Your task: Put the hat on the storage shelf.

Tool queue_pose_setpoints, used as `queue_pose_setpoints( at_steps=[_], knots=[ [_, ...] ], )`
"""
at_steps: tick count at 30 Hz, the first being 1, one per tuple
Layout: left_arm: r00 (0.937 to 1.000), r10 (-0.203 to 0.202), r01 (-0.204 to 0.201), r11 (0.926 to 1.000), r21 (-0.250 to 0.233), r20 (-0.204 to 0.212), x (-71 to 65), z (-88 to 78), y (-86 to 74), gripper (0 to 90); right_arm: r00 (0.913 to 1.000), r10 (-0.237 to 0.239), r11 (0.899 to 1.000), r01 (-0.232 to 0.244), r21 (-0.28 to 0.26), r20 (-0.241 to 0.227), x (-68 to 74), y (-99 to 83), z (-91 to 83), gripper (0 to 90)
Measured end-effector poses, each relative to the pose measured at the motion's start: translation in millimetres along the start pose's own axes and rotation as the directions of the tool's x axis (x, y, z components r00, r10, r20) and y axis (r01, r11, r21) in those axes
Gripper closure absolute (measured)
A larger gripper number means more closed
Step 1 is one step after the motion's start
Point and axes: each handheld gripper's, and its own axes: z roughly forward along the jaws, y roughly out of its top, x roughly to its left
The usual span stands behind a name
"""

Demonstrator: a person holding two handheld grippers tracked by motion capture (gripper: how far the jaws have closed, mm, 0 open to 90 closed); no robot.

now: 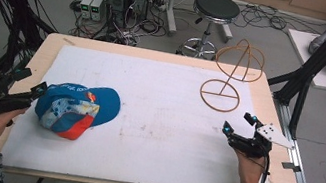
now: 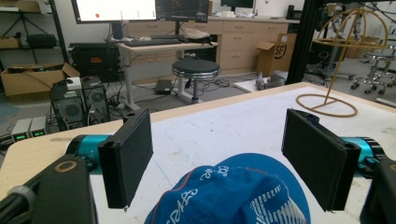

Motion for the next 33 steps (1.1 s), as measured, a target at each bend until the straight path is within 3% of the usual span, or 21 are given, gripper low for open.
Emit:
queue_pose_setpoints(
  at_steps=[6, 22, 30, 33],
  knots=[
    [0.9995, -0.03, 0.03, 0.9995, 0.004, -0.003, 0.7, -0.7, 1.0, 22.5, 0.9998, -0.019, 1.0, 0.019, -0.006, 0.003, -0.4, 0.2, 0.3, 12.1],
    [0.9998, -0.02, 0.02, 0.9998, 0.004, 0.003, -0.9, 1.8, -0.1, 20.8, 0.9994, -0.036, 0.999, 0.036, 0.006, 0.003, 0.5, 0.0, 0.8, 12.1],
    [0.9992, 0.001, -0.003, 0.9989, 0.047, 0.039, -3.1, 14.9, -13.5, 22.9, 0.9987, -0.051, 0.999, 0.051, 0.013, 0.002, 1.4, -0.1, 2.1, 12.3],
    [0.9986, 0.025, -0.028, 0.996, 0.085, 0.046, -4.7, 21.4, -20.9, 27.2, 0.9988, -0.05, 0.999, 0.05, 0.016, 0.001, 1.5, -0.2, 2.1, 12.2]
  ],
)
